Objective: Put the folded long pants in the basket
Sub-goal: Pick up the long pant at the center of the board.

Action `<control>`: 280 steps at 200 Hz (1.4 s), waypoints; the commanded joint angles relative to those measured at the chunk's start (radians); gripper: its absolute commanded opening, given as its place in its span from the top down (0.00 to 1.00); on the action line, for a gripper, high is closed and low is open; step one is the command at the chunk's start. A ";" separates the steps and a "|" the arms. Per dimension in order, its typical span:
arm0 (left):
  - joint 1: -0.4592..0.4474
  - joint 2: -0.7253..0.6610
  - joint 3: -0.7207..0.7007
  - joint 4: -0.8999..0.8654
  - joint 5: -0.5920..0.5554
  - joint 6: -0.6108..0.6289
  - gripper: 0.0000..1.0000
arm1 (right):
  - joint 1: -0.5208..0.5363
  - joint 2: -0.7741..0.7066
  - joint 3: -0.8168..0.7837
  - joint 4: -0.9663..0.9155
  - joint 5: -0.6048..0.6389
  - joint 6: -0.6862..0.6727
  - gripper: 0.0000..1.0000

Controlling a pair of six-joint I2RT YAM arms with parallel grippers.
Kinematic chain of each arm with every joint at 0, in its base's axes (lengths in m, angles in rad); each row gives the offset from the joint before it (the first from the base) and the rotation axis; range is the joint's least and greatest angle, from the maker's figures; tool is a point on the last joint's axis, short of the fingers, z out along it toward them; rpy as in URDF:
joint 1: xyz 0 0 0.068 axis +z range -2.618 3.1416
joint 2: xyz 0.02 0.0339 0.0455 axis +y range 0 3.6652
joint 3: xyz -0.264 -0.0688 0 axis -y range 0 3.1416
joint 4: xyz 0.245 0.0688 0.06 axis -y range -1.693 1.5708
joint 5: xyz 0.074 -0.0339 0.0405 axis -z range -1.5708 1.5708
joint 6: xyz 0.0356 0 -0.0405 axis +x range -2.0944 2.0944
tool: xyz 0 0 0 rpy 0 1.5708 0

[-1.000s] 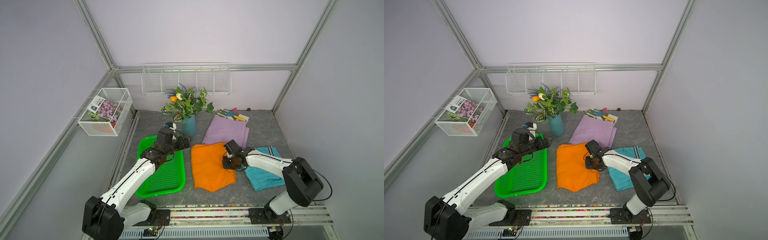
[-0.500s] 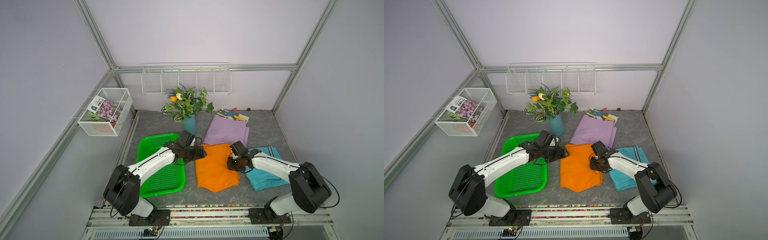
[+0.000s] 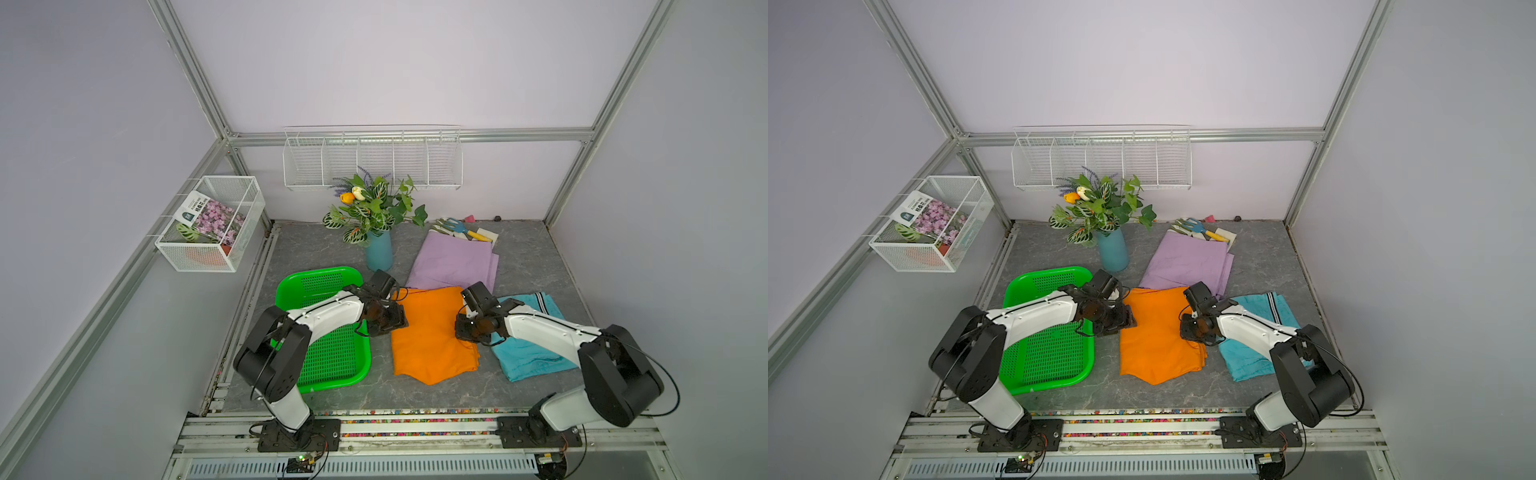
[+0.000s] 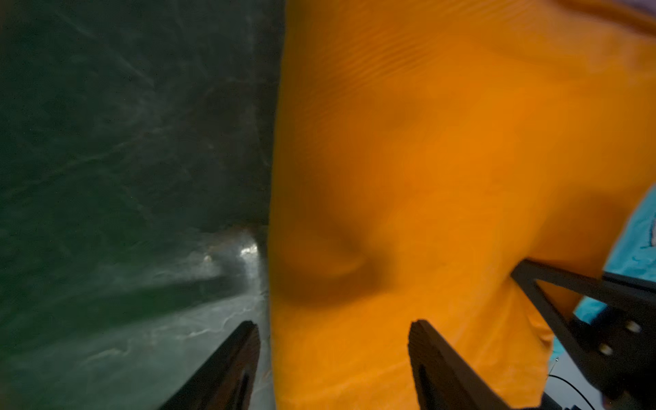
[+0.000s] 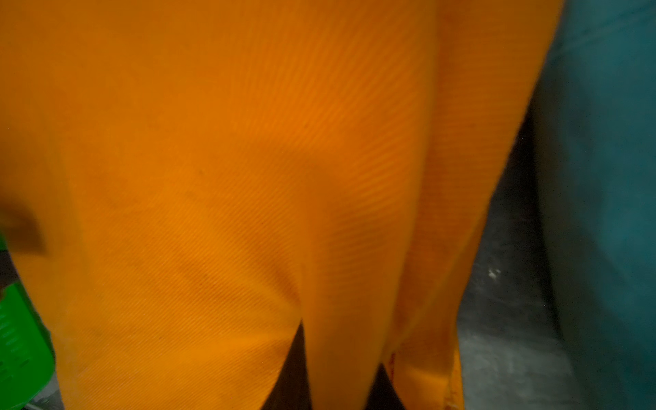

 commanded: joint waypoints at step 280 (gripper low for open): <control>-0.004 -0.028 -0.032 0.022 0.055 0.011 1.00 | -0.011 -0.017 0.013 -0.199 0.211 0.037 0.35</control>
